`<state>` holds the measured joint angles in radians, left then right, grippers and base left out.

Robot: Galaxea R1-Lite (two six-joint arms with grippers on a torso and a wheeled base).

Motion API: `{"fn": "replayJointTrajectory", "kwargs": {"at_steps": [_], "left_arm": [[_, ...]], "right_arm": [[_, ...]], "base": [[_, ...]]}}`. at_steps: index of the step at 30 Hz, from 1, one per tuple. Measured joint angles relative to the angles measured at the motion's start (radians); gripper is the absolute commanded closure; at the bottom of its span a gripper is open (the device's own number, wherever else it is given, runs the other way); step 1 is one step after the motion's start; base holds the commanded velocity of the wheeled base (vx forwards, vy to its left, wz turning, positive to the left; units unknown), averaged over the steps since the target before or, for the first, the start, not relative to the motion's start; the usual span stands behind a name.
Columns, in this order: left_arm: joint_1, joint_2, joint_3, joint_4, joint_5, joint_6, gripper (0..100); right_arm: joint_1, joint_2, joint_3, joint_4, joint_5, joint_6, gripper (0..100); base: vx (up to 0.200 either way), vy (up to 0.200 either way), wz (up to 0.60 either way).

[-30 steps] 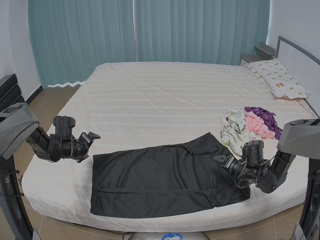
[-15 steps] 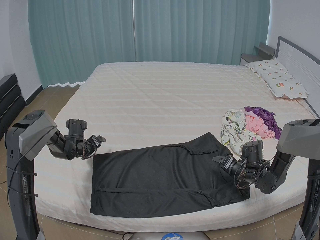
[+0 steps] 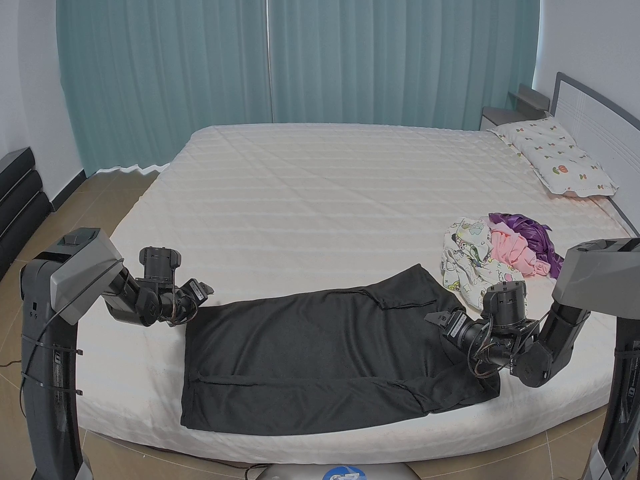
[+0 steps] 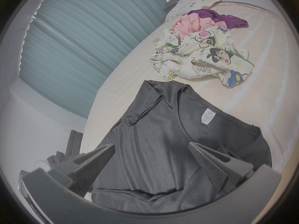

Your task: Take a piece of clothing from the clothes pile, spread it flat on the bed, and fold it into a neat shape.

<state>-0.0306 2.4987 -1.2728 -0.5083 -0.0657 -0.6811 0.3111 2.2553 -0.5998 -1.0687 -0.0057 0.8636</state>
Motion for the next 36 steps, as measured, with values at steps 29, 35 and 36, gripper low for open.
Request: {"fn": "replayJointTrajectory", "kwargs": {"at_steps": [29,35,36], "left_arm": [[0.006,-0.083,0.076,-0.001,0.031,-0.190,100],[0.008,-0.095,0.094,0.000,0.029,-0.207,100],[0.008,-0.096,0.096,0.000,0.029,-0.208,100]], "right_arm": [[-0.164,0.102,-0.395,0.187,0.056,-0.381,0],[-0.146,0.199,-0.540,0.222,0.099,-0.446,0],[-0.139,0.212,-0.558,0.232,0.104,-0.445,0]], "base": [[0.000,0.000,0.00],[0.000,0.000,0.00],[0.000,0.000,0.00]]}}
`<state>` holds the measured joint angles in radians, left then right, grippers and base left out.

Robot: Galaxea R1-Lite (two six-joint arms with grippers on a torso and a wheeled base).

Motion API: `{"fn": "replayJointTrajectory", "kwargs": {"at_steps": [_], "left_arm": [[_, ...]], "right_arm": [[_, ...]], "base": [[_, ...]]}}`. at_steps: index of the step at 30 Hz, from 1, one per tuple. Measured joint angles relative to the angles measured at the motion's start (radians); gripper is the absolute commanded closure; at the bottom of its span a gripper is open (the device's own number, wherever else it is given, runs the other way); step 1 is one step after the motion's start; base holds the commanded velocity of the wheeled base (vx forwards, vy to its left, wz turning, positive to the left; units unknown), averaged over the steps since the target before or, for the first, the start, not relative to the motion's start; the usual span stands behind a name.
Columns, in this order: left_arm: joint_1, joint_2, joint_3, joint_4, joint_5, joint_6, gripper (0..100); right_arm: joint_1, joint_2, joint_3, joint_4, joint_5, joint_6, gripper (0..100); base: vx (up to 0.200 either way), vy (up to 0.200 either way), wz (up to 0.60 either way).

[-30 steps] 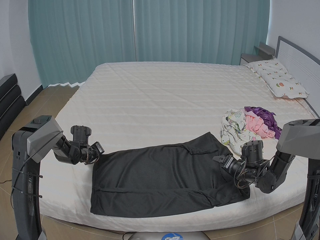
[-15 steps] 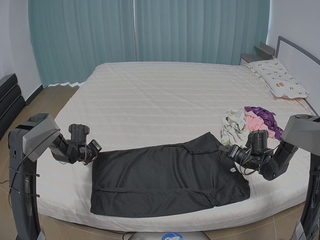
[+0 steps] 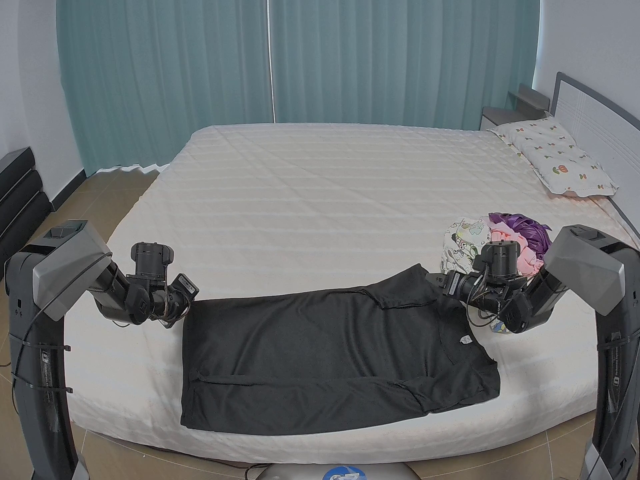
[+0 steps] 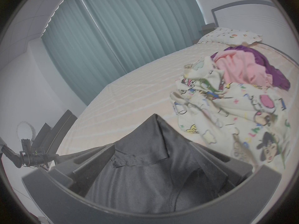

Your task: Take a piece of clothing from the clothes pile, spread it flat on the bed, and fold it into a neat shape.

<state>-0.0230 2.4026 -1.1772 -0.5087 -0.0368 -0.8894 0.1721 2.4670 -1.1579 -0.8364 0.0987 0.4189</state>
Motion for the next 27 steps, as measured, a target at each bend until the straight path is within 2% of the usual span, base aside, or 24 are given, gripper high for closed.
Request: {"fn": "replayJointTrajectory", "kwargs": {"at_steps": [5,10,17,24,27], "left_arm": [[0.000,-0.003,0.008,0.000,0.000,-0.003,100],[0.000,-0.004,0.011,0.001,0.000,-0.004,100],[0.000,-0.004,0.015,0.001,0.000,-0.004,100],[0.000,-0.004,0.018,0.001,0.000,-0.007,100],[0.000,-0.004,0.019,0.001,0.000,-0.011,100]], "right_arm": [[0.053,0.047,-0.060,0.040,0.026,0.100,0],[0.077,0.071,-0.106,0.124,0.044,0.160,0],[0.083,0.100,-0.210,0.254,0.043,0.268,0],[0.081,0.137,-0.319,0.316,0.038,0.307,0],[0.080,0.158,-0.388,0.323,0.033,0.374,0]], "base": [[0.000,0.000,0.00],[0.000,0.000,0.00],[0.000,0.000,0.00],[0.000,0.000,0.00],[0.000,0.000,0.00]]}}
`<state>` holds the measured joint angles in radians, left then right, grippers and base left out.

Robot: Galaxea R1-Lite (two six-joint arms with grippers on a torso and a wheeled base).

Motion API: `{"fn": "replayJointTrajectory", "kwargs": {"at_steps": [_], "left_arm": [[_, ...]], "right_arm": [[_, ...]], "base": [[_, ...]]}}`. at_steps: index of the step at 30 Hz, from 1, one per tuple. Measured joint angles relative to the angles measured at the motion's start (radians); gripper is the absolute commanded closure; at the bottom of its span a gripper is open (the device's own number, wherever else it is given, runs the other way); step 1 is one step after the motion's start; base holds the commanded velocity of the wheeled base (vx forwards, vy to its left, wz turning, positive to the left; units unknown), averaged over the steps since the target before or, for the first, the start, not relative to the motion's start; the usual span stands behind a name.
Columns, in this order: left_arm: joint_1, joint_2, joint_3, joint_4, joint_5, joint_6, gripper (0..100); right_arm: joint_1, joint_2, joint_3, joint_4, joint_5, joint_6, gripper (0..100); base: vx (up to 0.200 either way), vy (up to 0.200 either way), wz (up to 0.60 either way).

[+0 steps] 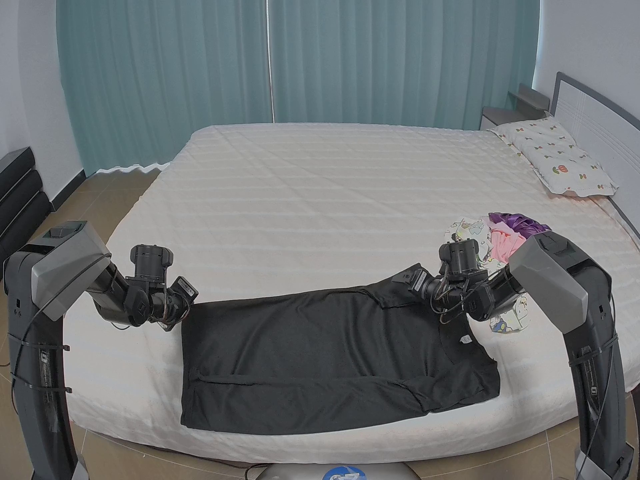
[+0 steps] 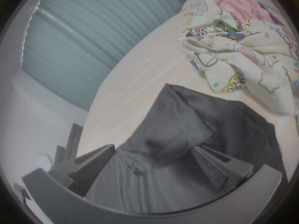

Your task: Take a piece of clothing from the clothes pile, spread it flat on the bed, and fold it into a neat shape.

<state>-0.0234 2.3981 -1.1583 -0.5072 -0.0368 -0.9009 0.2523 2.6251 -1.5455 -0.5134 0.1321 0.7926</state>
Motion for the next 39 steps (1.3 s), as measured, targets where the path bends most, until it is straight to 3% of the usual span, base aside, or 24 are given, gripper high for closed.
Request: {"fn": "replayJointTrajectory", "kwargs": {"at_steps": [4,11,15,19,25,33,39], "left_arm": [[-0.001,0.000,0.001,0.000,0.000,-0.003,100],[-0.001,0.000,0.004,0.000,0.000,-0.008,100],[-0.001,0.000,0.005,0.000,0.000,-0.009,100],[-0.001,0.000,0.005,0.000,0.000,-0.010,100],[0.001,0.000,0.003,0.000,-0.001,-0.010,100],[0.004,0.000,0.004,0.002,-0.012,-0.010,100],[0.005,-0.001,0.006,0.005,-0.013,-0.010,100]], "right_arm": [[0.002,0.033,-0.117,-0.011,-0.028,0.083,0],[0.003,0.101,-0.360,-0.082,-0.148,0.149,0],[-0.001,0.126,-0.429,-0.147,-0.183,0.148,0],[-0.019,0.138,-0.414,-0.123,-0.188,0.067,0],[-0.079,0.140,-0.282,-0.110,-0.172,-0.095,0],[-0.150,0.095,-0.077,-0.138,-0.020,-0.166,0],[-0.168,0.092,-0.034,-0.182,-0.002,-0.217,0]], "base": [[0.000,0.000,0.00],[0.000,0.000,0.00],[0.000,0.000,0.00],[0.000,0.000,0.00],[0.000,0.000,0.00],[0.000,0.000,0.00],[0.000,0.000,0.00]]}}
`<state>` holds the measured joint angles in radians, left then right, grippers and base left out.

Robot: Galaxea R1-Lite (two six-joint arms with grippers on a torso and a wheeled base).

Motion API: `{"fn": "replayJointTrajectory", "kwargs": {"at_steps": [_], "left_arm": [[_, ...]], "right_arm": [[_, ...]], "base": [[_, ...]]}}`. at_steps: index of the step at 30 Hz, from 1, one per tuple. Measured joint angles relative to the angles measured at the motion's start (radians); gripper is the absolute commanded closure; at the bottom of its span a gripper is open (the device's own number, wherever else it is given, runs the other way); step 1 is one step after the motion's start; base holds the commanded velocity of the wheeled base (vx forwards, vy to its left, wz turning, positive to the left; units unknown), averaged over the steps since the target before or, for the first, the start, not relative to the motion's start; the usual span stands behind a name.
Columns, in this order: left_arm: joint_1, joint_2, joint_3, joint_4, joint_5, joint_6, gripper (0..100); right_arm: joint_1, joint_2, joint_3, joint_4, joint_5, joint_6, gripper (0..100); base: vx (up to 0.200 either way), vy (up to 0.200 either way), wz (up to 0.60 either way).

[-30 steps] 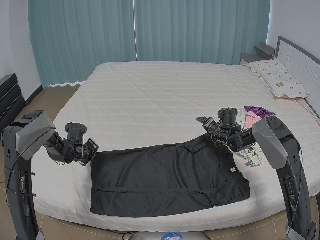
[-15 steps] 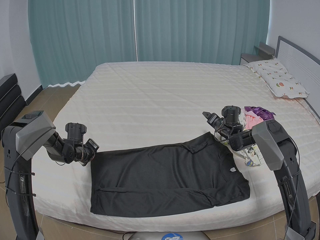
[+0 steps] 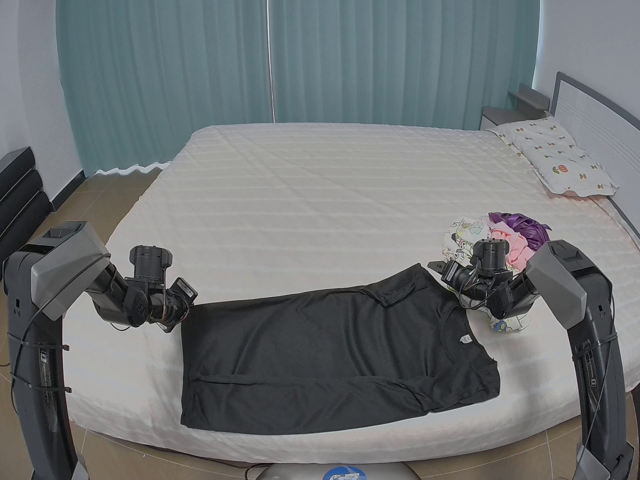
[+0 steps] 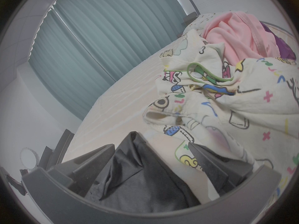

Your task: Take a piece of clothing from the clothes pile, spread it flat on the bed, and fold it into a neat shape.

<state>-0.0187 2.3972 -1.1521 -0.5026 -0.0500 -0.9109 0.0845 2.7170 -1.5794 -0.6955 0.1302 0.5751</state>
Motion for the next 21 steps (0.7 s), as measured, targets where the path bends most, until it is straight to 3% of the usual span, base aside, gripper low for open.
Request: {"fn": "replayJointTrajectory", "kwargs": {"at_steps": [6,13,21], "left_arm": [[0.000,0.000,0.000,0.000,0.000,0.000,100],[0.000,0.000,0.000,0.000,0.000,0.000,100],[-0.001,0.000,0.000,0.000,-0.001,0.000,100]], "right_arm": [[0.005,0.003,0.013,-0.020,0.005,-0.004,0],[0.029,-0.006,0.043,-0.155,0.026,-0.004,0],[0.059,-0.032,0.079,-0.172,0.028,-0.013,0]], "base": [[0.000,0.000,0.00],[0.000,0.000,0.00],[0.000,0.000,0.00]]}}
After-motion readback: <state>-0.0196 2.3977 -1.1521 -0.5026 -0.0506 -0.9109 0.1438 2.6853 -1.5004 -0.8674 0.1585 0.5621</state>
